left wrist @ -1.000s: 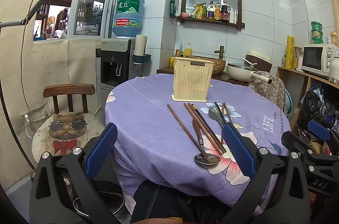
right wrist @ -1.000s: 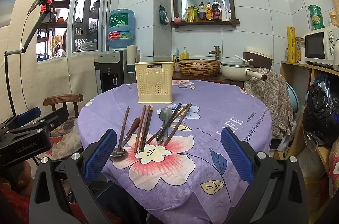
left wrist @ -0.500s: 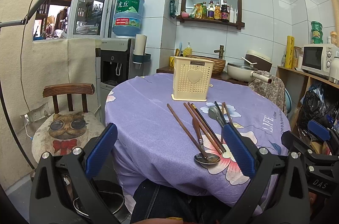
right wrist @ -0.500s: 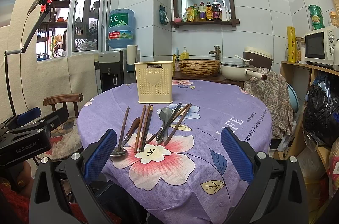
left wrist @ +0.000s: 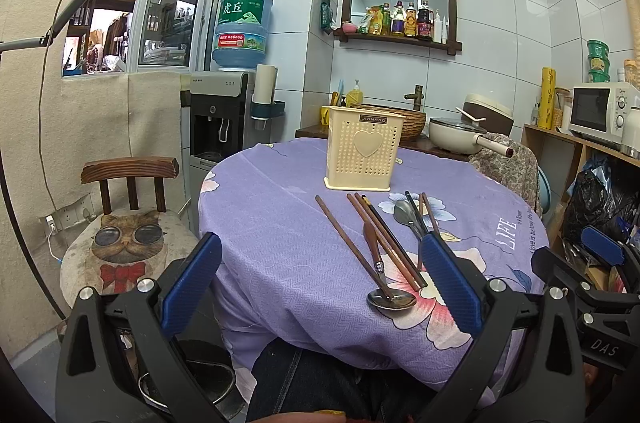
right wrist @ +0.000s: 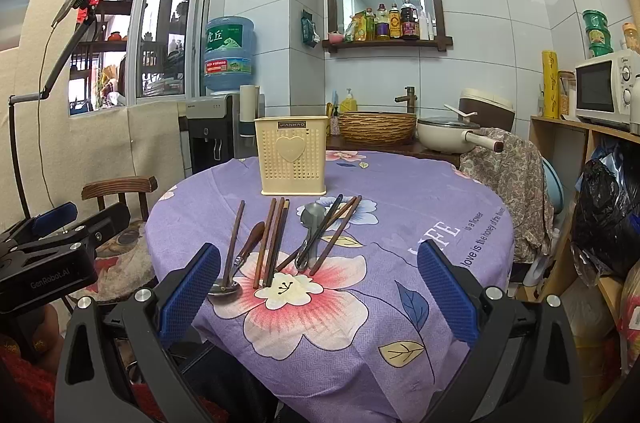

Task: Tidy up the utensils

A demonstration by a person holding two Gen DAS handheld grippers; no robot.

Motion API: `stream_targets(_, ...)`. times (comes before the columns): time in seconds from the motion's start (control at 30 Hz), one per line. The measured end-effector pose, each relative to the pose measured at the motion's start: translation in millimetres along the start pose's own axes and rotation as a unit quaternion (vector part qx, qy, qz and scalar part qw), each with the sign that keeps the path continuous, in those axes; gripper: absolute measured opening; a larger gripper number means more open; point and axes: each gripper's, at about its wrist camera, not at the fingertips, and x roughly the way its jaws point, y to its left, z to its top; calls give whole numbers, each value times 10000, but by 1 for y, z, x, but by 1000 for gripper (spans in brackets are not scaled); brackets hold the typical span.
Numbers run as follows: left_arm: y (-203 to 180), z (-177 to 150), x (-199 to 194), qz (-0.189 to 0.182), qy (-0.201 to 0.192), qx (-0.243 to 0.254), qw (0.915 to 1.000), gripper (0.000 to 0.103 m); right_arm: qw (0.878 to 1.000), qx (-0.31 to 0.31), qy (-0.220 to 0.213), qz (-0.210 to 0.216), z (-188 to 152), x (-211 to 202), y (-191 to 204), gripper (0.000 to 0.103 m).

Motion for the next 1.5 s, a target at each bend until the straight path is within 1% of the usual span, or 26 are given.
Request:
stream_targets(1.17, 0, 0, 1, -2, 23, -1, 10000, 98, 10000, -1, 18, 2, -1, 1, 0, 97)
stream_targets(1.2, -2, -5, 2, -2, 24, -1, 10000, 98, 10000, 0, 15, 1, -1, 1, 1, 97)
stream_targets(1.5, -4, -10, 8, -17, 70, -14, 10000, 98, 10000, -6, 34, -3, -1, 3, -1, 97)
